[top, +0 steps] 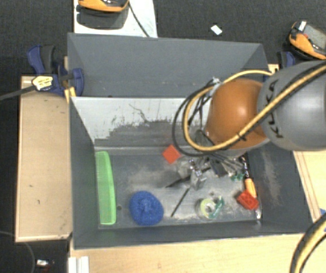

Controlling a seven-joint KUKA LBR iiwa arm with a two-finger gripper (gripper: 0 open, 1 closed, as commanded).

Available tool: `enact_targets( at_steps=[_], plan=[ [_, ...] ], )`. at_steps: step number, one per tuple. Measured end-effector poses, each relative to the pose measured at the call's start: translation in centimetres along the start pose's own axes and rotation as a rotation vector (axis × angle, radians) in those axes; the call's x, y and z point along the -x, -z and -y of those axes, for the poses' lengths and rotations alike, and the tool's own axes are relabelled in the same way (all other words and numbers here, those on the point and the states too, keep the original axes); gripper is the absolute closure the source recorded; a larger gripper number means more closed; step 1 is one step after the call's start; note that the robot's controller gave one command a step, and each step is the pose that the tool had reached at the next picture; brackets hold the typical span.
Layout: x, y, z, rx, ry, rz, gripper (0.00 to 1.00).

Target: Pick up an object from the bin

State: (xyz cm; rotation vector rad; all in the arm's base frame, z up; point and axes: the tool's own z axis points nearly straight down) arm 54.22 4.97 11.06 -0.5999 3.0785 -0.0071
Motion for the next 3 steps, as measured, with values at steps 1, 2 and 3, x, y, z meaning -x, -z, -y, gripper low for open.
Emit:
enact_targets(
  at_steps=[1,2,3],
  plan=[
    [0.1,3.4,0.0,0.0,0.0,0.001,1.0],
    [0.2,6.4,0.1,-0.001,-0.001,0.004,1.0],
    [0.2,8.5,0.1,-0.002,-0.002,0.006,1.0]
  ],
)
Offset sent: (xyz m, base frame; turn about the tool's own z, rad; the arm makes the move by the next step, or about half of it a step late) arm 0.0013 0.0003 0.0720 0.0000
